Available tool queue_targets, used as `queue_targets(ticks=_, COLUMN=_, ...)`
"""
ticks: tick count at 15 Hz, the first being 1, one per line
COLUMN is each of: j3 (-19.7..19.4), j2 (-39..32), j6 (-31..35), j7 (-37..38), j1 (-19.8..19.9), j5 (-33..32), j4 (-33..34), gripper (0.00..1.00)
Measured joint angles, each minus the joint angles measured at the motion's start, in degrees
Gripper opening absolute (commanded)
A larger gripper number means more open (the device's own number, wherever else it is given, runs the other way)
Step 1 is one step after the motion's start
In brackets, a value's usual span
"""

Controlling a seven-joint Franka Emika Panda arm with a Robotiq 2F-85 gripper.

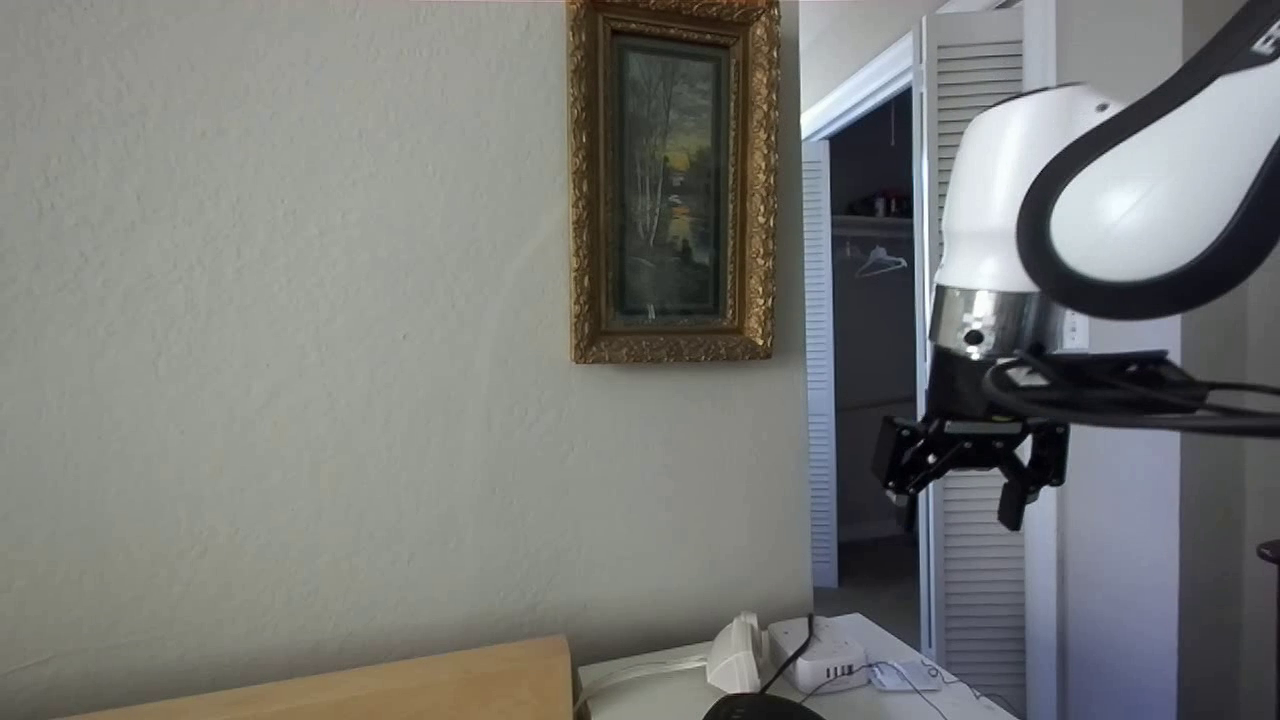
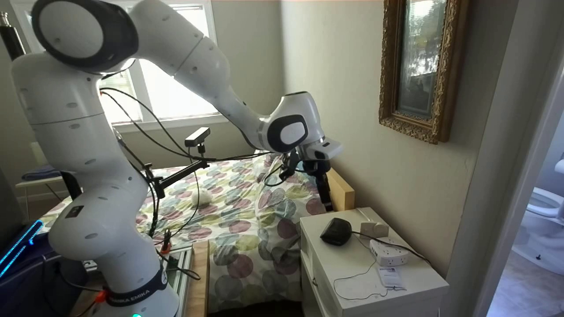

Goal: Move the white alarm clock on the left to the left.

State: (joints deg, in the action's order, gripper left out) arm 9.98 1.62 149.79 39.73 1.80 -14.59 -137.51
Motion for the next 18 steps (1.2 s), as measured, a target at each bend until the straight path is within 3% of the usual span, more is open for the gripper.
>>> queue_targets(ticks=5, j3=-4.5, j2=-14.7, j6=0.7, j7=11.0, j1=-5.1, j5=-6.9, j4=10.5, gripper=1.00)
queue_targets(ticks=12, j3=-8.8, j2=-29.9, j6=0.0, j7=16.4, j1=-12.8, j5=1.3, j4=27.1, gripper=1.00)
queue_targets(ticks=18, j3=-12.2, j2=-36.4, j6=0.1, j7=17.4, j1=-15.4, j5=2.6, j4=34.3, gripper=1.00)
